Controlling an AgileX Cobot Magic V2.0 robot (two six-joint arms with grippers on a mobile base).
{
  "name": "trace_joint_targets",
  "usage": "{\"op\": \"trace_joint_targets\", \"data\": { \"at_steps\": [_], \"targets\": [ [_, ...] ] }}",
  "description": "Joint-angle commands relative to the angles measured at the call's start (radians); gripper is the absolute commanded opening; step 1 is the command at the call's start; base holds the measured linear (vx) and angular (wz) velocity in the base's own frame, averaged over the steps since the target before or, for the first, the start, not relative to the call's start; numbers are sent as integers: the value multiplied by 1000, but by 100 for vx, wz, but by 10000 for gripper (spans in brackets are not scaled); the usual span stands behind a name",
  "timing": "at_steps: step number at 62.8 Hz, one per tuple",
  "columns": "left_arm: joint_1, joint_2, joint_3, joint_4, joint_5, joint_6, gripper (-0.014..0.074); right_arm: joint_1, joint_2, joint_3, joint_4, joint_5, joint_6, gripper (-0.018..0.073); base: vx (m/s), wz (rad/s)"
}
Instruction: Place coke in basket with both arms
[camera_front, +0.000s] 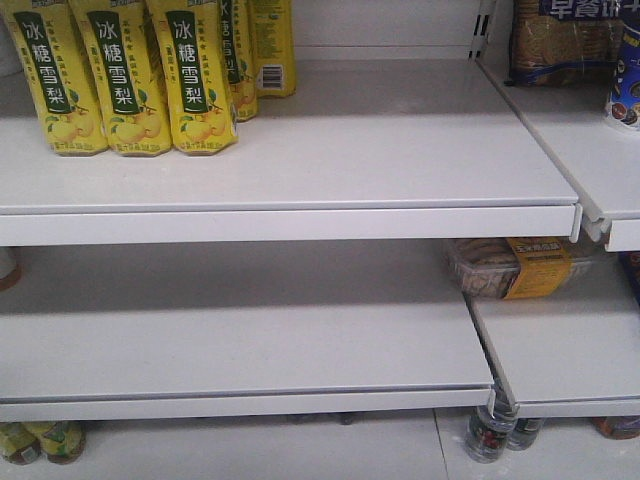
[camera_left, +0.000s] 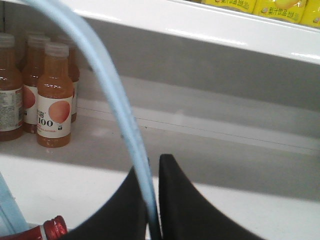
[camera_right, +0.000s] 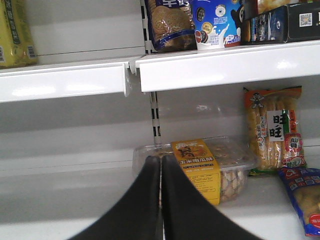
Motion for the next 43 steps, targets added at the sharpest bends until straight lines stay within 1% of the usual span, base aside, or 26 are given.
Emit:
{"op": "trace_joint_targets", "data": {
  "at_steps": [1, 43],
  "targets": [
    [2, -20, 8, 45, -150, 45, -6, -6, -19, 15, -5, -78, -8, -4, 0, 0],
    [2, -20, 8, 45, -150, 45, -6, -6, -19, 15, -5, -78, -8, -4, 0, 0]
  ]
}}
